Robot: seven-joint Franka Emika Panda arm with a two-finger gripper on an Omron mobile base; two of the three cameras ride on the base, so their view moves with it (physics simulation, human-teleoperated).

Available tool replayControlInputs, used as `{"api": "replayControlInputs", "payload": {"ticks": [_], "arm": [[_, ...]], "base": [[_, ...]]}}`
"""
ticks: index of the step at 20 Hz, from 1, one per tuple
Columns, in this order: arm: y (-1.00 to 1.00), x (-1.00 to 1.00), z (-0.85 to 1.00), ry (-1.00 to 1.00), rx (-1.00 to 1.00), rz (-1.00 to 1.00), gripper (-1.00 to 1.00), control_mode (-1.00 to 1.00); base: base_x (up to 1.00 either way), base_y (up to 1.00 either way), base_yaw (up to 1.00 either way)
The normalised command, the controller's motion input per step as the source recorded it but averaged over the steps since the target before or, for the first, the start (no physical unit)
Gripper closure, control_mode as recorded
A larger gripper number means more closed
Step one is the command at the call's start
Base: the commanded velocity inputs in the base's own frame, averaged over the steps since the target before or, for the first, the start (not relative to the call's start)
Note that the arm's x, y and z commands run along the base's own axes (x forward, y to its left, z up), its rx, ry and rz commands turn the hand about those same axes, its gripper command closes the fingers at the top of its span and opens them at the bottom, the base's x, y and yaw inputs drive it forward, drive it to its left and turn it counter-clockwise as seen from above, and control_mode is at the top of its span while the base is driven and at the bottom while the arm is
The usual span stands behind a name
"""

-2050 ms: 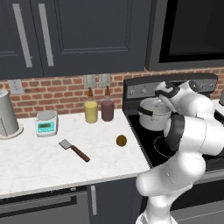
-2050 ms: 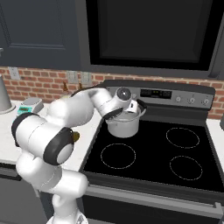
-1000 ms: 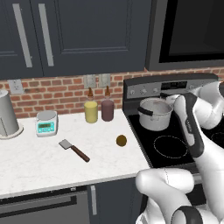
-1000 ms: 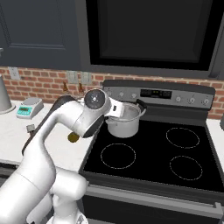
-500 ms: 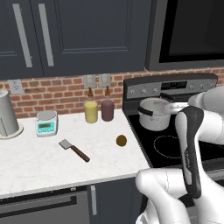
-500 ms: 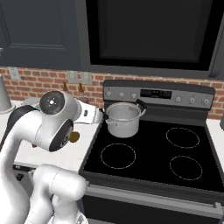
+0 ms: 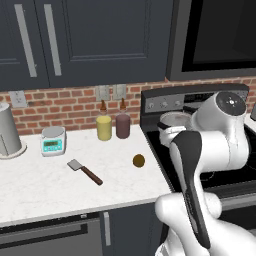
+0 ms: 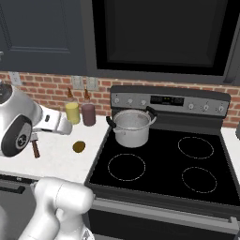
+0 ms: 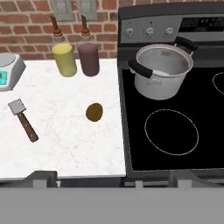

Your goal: Put the lime and avocado in the pot. Retrieve the spatula and lightly stir the vegetables in the pot.

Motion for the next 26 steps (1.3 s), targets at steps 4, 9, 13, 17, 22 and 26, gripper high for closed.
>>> {"api": "replayControlInputs", "payload": {"ticks": [4,9,13,17,22,26], "arm": [[0.56,0.2,-0.24,0.35,0.12,0.14,-1.0,-1.0],[0.31,0.37,-0.23,0.34,0.13,0.21,-1.0,-1.0],[0.13,0.11,-0.31,0.0,-0.03,0.05,-1.0,-1.0],[0.24,0.11,-0.51,0.0,-0.03,0.0,-1.0,-1.0],[0.14,0.2,-0.42,0.0,-0.01,0.0,-1.0,-1.0],[0.0,0.25,-0.34,0.01,-0.01,0.0,-1.0,-1.0]], "base": [[0.0,0.0,0.0],[0.0,0.0,0.0],[0.0,0.0,0.0],[0.0,0.0,0.0],[0.0,0.0,0.0],[0.0,0.0,0.0]]}}
